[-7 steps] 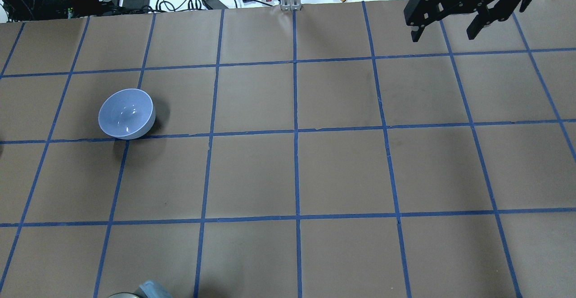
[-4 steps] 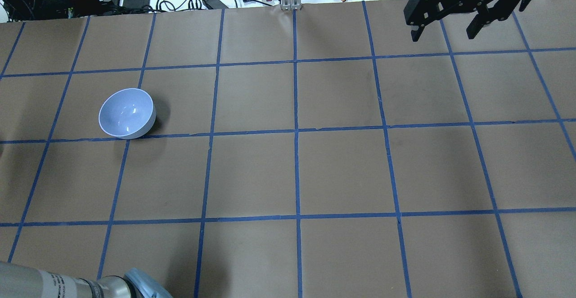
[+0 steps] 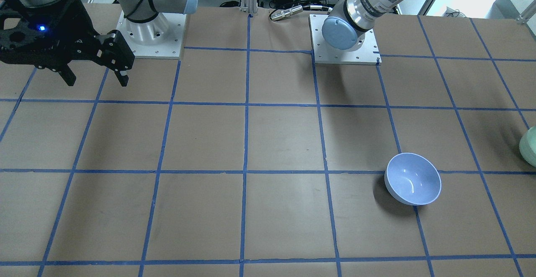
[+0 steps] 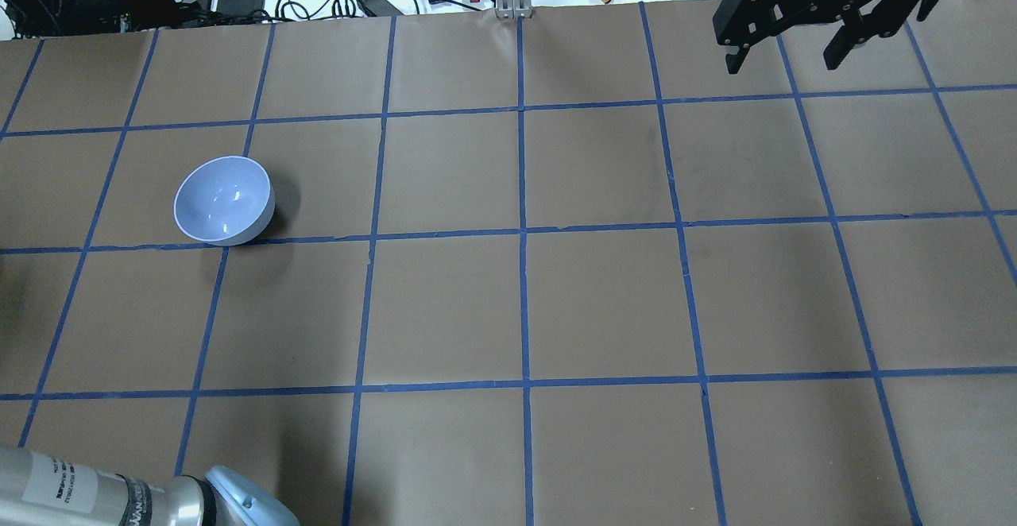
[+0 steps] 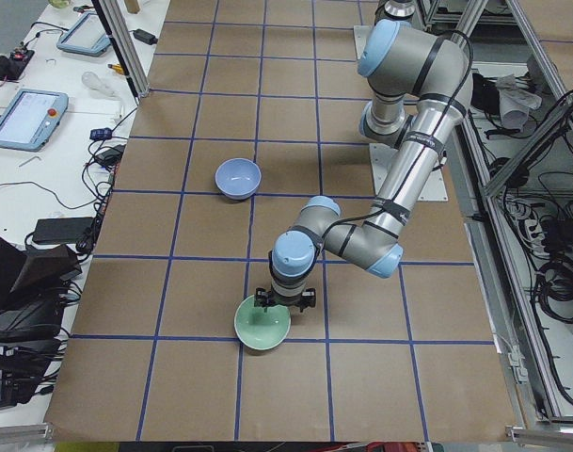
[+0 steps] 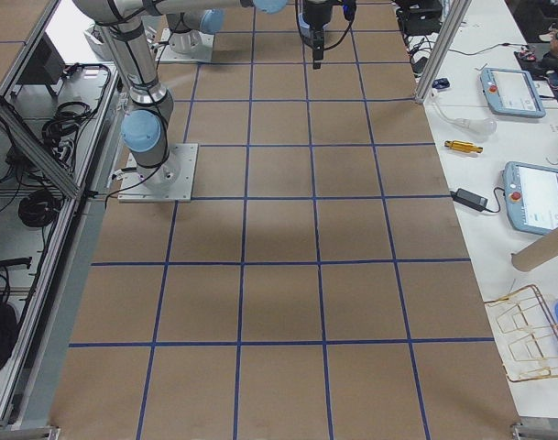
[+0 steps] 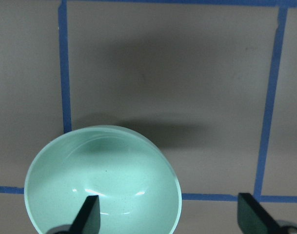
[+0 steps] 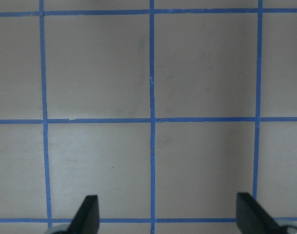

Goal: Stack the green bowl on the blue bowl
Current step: 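Grasp the pale green bowl near the robot with the left gripper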

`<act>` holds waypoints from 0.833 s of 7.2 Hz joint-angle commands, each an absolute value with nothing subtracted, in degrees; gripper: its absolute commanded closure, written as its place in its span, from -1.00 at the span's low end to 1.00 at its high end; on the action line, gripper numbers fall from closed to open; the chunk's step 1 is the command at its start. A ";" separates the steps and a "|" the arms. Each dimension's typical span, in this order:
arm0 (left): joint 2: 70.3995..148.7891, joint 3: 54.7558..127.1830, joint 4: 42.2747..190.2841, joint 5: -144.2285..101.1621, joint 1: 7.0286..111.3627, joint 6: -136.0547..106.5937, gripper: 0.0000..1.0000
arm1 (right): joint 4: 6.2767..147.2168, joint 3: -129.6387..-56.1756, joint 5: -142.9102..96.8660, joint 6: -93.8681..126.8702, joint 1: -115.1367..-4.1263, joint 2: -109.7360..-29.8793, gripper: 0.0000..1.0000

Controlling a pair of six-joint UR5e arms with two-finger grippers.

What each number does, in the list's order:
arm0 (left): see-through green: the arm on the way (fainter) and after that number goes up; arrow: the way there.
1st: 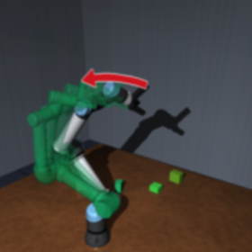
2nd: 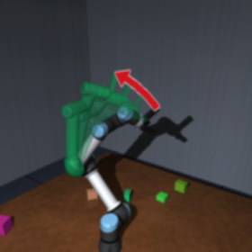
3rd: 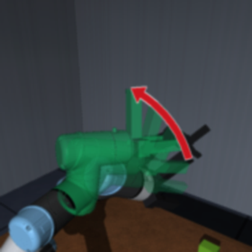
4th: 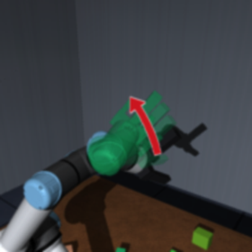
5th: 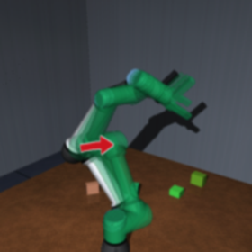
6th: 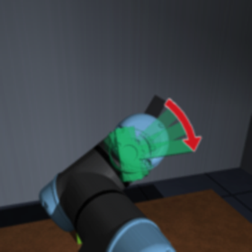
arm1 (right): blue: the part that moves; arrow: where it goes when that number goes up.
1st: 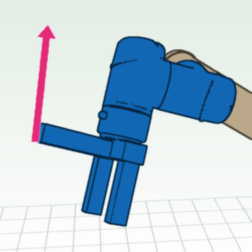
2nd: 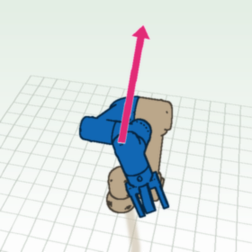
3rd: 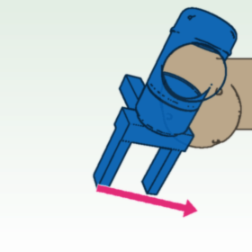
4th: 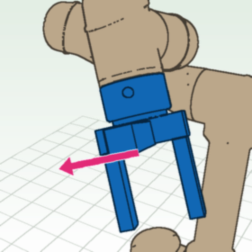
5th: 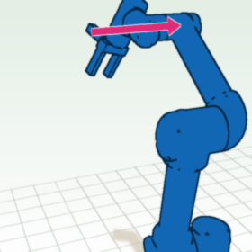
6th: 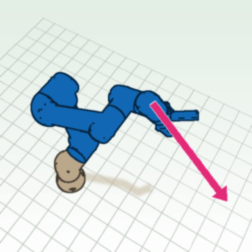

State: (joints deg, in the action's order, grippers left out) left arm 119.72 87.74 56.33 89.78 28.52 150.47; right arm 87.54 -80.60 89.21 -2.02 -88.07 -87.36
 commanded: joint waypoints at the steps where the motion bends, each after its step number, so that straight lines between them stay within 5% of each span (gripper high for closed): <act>1: 123.47 87.18 55.99 89.38 26.99 151.17 -1.00 | 87.54 -80.60 89.21 -2.02 -88.07 -87.45 -1.00; 3: 125.85 86.75 55.99 89.30 26.02 153.54 -1.00 | 87.54 -80.60 89.21 -2.02 -88.07 -87.45 -1.00; 4: 126.29 86.57 55.99 89.30 26.02 153.54 -0.73 | 87.54 -80.60 89.21 -1.93 -88.07 -87.45 -1.00; 5: 126.39 86.40 55.99 89.12 26.10 153.54 -0.17 | 87.54 -80.60 89.21 -1.93 -88.07 -87.36 -1.00; 6: 126.30 86.31 55.90 89.12 26.10 153.54 0.68 | 87.54 -80.60 89.12 -1.93 -88.07 -87.36 -1.00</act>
State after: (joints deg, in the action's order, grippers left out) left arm 126.23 86.46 55.96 89.18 26.10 153.50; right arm 87.54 -80.60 89.19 -1.95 -88.07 -87.40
